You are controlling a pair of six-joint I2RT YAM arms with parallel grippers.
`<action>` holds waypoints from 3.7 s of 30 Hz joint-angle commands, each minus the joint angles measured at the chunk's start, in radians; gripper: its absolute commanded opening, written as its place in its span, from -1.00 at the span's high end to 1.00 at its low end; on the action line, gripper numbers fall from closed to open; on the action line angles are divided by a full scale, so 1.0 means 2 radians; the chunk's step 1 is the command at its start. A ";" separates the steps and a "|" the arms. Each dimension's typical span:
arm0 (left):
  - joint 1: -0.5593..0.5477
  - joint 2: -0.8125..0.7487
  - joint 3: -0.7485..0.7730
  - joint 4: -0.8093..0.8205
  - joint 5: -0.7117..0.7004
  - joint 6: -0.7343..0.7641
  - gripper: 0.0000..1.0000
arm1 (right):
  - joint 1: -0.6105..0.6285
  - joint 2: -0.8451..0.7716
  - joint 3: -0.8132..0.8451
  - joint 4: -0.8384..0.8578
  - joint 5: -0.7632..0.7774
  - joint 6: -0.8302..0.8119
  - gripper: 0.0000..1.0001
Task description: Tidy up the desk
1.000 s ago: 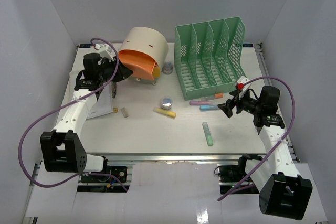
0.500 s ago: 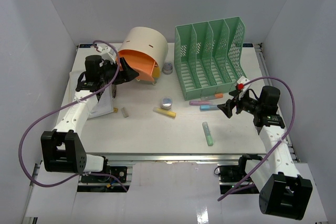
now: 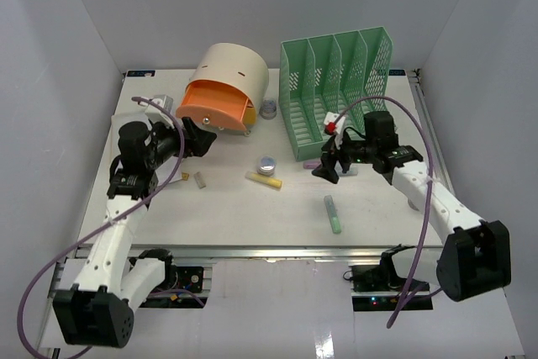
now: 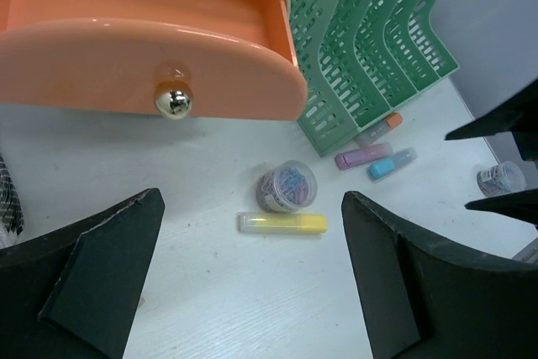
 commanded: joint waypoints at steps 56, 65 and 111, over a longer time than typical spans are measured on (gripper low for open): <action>-0.095 0.324 -0.002 -0.117 -0.379 -0.189 0.40 | -0.119 0.004 0.013 -0.020 -0.151 0.021 -0.80; -0.114 0.176 -0.066 -0.118 -0.305 -0.199 0.85 | -0.121 0.003 0.012 -0.020 -0.151 0.019 -0.80; -0.116 0.276 0.313 -0.089 -0.294 -0.152 0.11 | -0.131 0.006 0.009 -0.020 -0.128 0.004 -0.80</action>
